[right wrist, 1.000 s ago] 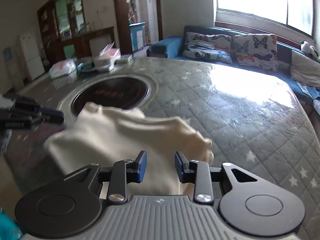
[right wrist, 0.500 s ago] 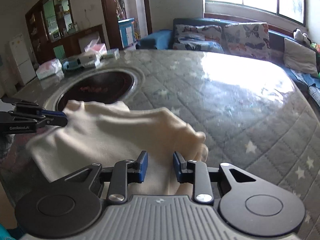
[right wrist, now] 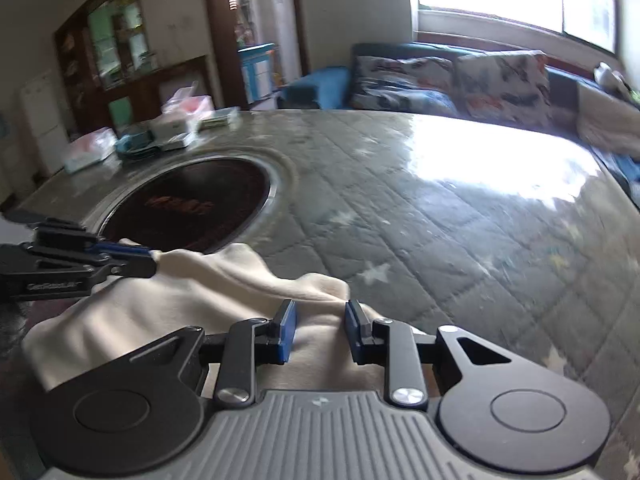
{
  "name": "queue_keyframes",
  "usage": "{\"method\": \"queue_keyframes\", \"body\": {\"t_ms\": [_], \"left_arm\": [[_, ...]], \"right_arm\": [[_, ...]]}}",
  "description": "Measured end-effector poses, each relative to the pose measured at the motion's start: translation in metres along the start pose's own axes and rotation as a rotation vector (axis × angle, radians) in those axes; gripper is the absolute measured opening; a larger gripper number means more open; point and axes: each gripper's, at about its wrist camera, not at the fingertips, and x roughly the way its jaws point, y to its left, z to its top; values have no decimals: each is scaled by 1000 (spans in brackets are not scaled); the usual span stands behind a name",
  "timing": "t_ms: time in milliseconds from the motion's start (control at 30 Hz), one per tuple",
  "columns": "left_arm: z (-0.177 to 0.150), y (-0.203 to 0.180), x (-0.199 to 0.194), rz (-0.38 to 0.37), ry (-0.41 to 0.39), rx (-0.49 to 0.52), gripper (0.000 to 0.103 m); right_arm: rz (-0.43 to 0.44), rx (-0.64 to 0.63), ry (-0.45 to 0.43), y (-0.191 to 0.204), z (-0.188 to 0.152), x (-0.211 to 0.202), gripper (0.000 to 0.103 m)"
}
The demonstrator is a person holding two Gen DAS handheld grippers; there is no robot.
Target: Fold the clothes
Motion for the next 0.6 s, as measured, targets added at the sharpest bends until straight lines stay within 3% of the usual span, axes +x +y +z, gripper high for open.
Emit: {"method": "queue_keyframes", "body": {"t_ms": [167, 300, 433, 600], "left_arm": [[12, -21, -6, -68, -35, 31, 14], [18, -35, 8, -104, -18, 49, 14], [20, -36, 29, -74, 34, 37, 14], [22, -27, 29, -96, 28, -7, 16]], "right_arm": [[8, -30, -23, 8, 8, -5, 26], [28, -61, -10, 19, 11, 5, 26], [8, -66, 7, 22, 10, 22, 26], [16, -62, -9, 24, 14, 14, 26]]}}
